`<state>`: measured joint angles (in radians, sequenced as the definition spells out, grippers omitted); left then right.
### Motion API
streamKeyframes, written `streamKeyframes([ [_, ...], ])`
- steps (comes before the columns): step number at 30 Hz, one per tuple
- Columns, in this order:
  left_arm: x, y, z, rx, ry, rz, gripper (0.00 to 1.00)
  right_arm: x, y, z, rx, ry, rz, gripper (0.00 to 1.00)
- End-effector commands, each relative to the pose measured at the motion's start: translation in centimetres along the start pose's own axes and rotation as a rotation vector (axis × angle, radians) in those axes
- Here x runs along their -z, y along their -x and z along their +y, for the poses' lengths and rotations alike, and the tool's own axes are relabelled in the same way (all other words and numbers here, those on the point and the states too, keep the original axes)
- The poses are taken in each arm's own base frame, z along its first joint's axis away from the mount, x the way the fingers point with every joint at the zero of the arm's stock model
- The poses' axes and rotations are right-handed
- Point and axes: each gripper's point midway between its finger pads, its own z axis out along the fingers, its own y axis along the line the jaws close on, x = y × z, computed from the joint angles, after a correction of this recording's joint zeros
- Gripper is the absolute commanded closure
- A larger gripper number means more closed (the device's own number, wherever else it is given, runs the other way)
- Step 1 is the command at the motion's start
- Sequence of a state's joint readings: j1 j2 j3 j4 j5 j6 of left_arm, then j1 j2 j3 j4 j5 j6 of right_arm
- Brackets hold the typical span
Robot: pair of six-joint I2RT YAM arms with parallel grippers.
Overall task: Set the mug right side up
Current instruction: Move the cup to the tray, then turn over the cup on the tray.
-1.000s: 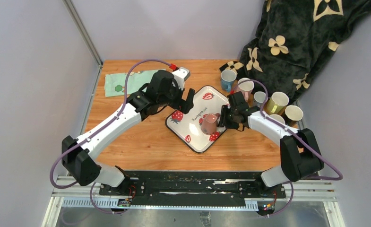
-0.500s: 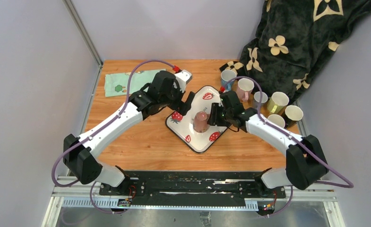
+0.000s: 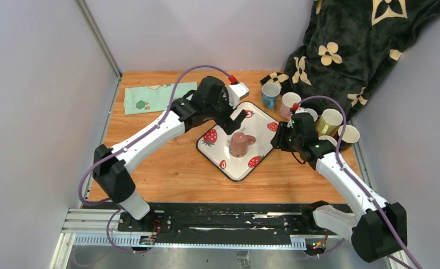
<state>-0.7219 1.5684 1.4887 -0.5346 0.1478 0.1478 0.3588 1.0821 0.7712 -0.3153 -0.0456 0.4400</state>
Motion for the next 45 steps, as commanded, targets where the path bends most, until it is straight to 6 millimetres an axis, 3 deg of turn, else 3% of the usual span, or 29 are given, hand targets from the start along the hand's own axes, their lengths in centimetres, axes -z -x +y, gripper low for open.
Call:
streamKeyframes([
  [1,-2.4,1.0,-2.7,-0.089,-0.107,0.015,0.01,1.7,-0.9,-1.7,-0.004,-0.03,0.008,0.54],
  [9,-6.8,2.3,-5.3,-0.116,-0.202,0.046,0.04,4.1,-2.0,-3.6,-0.013,-0.076,-0.057,0.55],
  [16,-9.5,0.8,-6.8,-0.237,-0.233,0.171,0.12,6.0,-2.0,-5.3,-0.021,-0.154,-0.106,0.55],
  [26,-10.9,-3.7,-6.1,-0.301,-0.169,0.378,0.19,7.5,-0.9,-6.5,-0.051,-0.215,-0.187,0.58],
  [35,-13.2,-4.2,-5.8,-0.308,-0.124,0.419,0.28,7.9,-1.6,-6.4,-0.044,-0.202,-0.17,0.58],
  [45,-14.3,-5.9,-5.8,-0.264,-0.109,0.481,0.34,8.0,-1.6,-6.6,-0.03,-0.21,-0.16,0.59],
])
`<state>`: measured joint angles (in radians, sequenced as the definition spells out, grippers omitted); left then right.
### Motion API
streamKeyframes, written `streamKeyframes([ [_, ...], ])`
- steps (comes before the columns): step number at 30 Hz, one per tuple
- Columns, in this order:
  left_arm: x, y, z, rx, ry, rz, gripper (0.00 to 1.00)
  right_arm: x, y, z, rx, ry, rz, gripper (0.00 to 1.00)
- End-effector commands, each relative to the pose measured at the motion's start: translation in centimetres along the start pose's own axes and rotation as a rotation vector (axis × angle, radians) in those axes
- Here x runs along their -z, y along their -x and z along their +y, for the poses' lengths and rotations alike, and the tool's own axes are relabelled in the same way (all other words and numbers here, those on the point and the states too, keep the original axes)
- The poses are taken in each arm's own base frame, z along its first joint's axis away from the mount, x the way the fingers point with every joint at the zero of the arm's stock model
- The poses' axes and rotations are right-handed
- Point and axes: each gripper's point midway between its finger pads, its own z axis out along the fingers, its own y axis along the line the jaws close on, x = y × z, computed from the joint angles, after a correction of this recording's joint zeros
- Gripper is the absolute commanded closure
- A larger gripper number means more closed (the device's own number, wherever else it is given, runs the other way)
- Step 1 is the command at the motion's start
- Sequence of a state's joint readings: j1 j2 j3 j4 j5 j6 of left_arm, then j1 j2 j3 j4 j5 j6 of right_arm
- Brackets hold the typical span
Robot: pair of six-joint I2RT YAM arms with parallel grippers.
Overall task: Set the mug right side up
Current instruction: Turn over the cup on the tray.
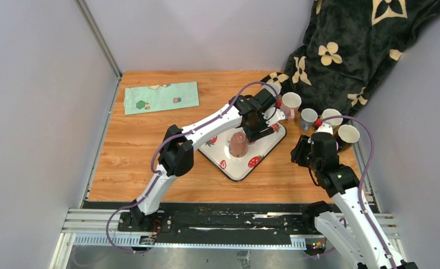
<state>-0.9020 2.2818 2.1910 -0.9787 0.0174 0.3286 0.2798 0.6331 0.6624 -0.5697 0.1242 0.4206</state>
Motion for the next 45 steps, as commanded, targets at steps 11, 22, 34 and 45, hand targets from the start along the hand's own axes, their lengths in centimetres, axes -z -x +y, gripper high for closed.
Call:
streamKeyframes([
  [11,-1.7,-1.1,-0.7,0.041,-0.01,0.067,0.41,0.1,-0.2,-0.6,0.007,-0.024,0.013,0.59],
  [22,-2.0,-1.7,-0.7,0.049,-0.018,0.085,0.52,0.0,-0.2,-0.5,0.004,-0.022,0.019,0.59],
  [34,-2.0,-2.1,-0.8,0.055,-0.022,0.094,0.63,-0.1,-0.5,-0.5,0.004,-0.017,0.027,0.58],
  [45,-2.0,-2.2,-1.0,0.058,-0.029,0.095,0.78,-0.1,-0.4,-0.4,0.002,-0.011,0.025,0.59],
])
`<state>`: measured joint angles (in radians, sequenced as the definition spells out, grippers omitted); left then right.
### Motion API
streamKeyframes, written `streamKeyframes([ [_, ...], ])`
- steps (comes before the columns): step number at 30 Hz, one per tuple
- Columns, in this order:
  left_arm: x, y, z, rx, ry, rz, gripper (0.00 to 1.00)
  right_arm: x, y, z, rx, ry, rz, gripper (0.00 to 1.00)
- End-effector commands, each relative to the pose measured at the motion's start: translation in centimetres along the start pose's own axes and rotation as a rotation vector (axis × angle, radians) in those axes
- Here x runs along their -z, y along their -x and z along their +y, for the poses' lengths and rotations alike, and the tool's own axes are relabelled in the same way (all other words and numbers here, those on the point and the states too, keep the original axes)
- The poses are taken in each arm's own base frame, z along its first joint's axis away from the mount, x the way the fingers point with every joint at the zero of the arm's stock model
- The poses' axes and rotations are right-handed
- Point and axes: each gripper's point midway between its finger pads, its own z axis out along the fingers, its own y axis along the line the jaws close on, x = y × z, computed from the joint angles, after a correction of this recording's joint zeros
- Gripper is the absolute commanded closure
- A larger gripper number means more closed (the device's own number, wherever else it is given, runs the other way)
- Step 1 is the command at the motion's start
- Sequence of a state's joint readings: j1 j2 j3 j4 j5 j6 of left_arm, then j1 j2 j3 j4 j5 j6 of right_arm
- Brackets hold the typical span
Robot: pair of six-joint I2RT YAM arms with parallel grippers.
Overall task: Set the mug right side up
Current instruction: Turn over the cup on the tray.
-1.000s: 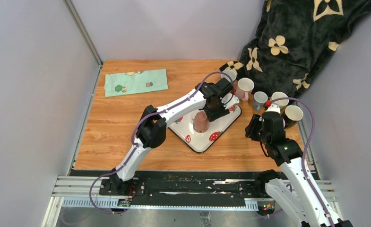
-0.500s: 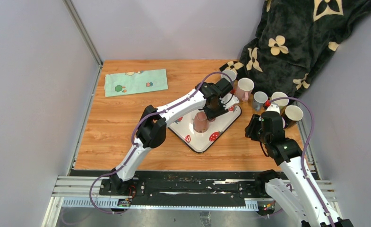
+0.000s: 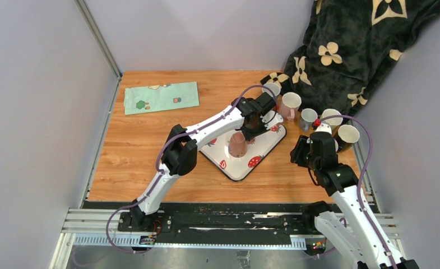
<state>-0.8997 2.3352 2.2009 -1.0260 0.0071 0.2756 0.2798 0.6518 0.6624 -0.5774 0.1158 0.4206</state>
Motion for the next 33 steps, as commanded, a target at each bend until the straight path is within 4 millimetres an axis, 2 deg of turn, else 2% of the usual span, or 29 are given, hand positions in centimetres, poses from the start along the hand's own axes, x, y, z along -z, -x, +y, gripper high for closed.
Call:
streamKeyframes([
  [1,-0.1,-0.1,-0.3,0.002,-0.01,0.006,0.82,0.1,0.1,-0.3,-0.002,-0.008,-0.003,0.59],
  [5,0.3,-0.1,-0.2,0.003,-0.009,0.006,0.99,0.1,0.0,-0.3,-0.005,-0.007,-0.002,0.59],
  [6,0.5,-0.1,-0.3,0.002,-0.012,0.003,1.0,0.1,0.0,-0.3,-0.007,-0.004,-0.003,0.59],
  [10,2.0,0.5,-0.5,0.0,-0.028,-0.031,1.0,0.1,0.2,0.0,-0.017,0.005,-0.006,0.59],
  [16,5.2,1.7,0.2,-0.033,0.003,-0.096,1.0,0.1,0.7,0.5,-0.042,0.032,-0.03,0.59],
  [20,6.6,1.9,1.0,-0.046,0.044,-0.11,1.0,0.1,0.8,0.9,-0.052,0.048,-0.039,0.59],
  [28,9.0,2.5,1.1,-0.049,0.061,-0.158,1.0,-0.3,0.6,1.3,-0.062,0.067,-0.028,0.59],
  [33,11.2,2.8,1.2,-0.052,0.072,-0.222,1.0,-0.6,0.6,1.9,-0.072,0.096,-0.025,0.59],
])
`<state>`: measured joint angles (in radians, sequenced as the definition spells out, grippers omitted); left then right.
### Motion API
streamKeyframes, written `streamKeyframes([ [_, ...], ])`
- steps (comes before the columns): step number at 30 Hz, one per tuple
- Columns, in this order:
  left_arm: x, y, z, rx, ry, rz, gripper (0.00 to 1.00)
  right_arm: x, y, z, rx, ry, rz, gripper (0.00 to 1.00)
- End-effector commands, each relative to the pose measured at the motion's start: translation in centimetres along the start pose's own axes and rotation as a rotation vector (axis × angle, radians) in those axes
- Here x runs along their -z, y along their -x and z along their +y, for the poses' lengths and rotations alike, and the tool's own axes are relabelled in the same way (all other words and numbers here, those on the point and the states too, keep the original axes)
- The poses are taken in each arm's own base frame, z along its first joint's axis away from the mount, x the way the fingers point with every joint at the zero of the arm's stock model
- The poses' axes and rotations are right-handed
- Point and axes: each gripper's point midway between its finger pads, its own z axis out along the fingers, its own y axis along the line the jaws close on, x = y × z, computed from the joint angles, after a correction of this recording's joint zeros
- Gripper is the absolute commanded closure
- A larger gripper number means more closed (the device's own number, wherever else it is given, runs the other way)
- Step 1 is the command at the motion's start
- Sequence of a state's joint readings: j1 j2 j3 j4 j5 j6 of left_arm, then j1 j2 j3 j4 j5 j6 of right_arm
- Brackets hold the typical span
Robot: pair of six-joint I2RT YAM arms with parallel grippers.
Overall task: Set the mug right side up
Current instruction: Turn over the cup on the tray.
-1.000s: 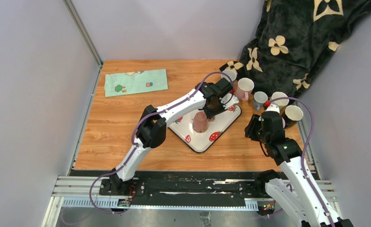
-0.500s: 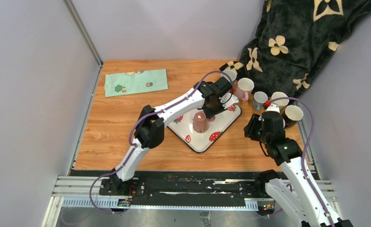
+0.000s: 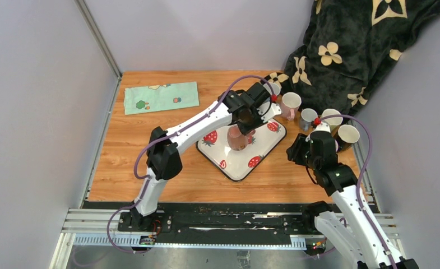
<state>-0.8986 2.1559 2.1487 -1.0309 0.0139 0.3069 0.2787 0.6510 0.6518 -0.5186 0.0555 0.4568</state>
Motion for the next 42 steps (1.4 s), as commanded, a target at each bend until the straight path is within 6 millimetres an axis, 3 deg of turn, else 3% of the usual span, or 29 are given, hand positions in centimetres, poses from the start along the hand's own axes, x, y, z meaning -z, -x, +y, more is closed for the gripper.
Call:
streamKeyframes([
  [1,4.7,1.9,0.9,-0.025,0.047,-0.126,1.0,-0.5,0.0,0.5,-0.031,0.032,-0.003,0.59],
  [7,8.8,2.1,1.3,-0.065,0.122,-0.278,1.0,-1.5,-0.1,2.3,-0.07,0.116,0.02,0.59],
  [14,12.5,1.0,1.8,-0.1,0.264,-0.496,1.0,-2.7,0.0,5.2,-0.107,0.241,0.072,0.59],
  [23,14.1,-1.5,2.2,-0.088,0.398,-0.671,1.0,-3.2,0.2,8.2,-0.173,0.358,0.155,0.59],
  [32,17.9,-2.8,2.8,0.016,0.519,-0.978,1.0,-2.9,0.4,8.9,-0.204,0.385,0.174,0.59],
  [42,20.7,-3.8,1.7,0.007,0.529,-1.262,1.0,-1.9,1.5,10.3,-0.269,0.431,0.181,0.59],
])
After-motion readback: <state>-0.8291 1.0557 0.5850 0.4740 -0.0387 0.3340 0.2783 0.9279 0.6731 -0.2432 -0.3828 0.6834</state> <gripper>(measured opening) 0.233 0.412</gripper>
